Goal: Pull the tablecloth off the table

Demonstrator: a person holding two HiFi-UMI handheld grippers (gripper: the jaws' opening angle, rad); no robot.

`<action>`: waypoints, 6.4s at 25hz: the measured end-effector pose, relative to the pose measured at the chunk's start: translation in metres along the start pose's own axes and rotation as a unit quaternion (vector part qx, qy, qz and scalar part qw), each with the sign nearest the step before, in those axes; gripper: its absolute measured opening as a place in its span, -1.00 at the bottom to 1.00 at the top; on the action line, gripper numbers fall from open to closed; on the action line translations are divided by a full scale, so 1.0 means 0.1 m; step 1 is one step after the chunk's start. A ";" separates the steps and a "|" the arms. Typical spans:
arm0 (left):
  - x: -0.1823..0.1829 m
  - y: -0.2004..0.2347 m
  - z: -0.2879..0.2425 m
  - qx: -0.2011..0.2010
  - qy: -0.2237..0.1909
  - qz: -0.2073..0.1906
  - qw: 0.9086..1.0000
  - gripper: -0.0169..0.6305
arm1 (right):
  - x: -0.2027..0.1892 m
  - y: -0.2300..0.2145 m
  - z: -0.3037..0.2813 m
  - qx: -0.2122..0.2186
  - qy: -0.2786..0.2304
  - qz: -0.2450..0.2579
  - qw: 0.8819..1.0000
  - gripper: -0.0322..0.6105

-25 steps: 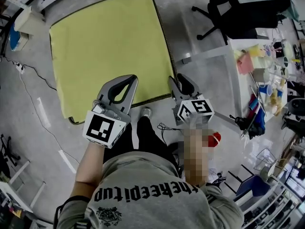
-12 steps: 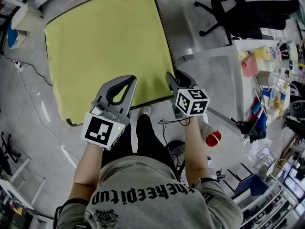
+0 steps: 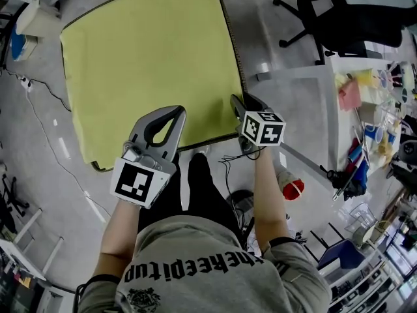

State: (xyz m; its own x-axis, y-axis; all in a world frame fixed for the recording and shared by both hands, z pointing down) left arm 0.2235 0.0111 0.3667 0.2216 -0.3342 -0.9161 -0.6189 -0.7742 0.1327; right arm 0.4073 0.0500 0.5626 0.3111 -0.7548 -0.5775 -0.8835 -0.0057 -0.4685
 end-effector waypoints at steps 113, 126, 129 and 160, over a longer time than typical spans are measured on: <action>-0.64 2.60 2.42 0.280 -0.076 0.121 0.949 -0.90 | -0.94 4.97 -1.62 0.370 0.234 0.393 0.809 -0.66; -0.29 2.38 2.03 0.192 -0.090 0.084 0.974 -0.90 | 0.37 4.43 -1.22 0.281 0.064 0.305 0.908 -0.87; -0.16 2.26 1.86 0.171 -0.094 0.072 0.978 -0.90 | 0.66 4.24 -1.00 0.263 0.023 0.283 0.922 -0.87; 0.42 2.25 0.26 0.189 -0.060 0.049 0.979 -0.90 | 2.05 2.71 -1.74 0.239 0.031 0.301 0.923 -0.58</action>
State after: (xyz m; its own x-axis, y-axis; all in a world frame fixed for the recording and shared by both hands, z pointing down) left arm 0.0736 -0.1629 0.3485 0.0718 -0.3137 -0.9468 -0.8726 -0.4795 0.0927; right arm 0.1711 -0.2200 0.4335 -0.2196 -0.5621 -0.7974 -0.6303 0.7056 -0.3238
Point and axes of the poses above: the fingertips, and each gripper's own axes: z backward along the fingers, y to its left, x out of its top, the point moved 2 cm from there along z, backward along the fingers, and after that the axes turned 11 degrees about x, right-handed, at the moved point
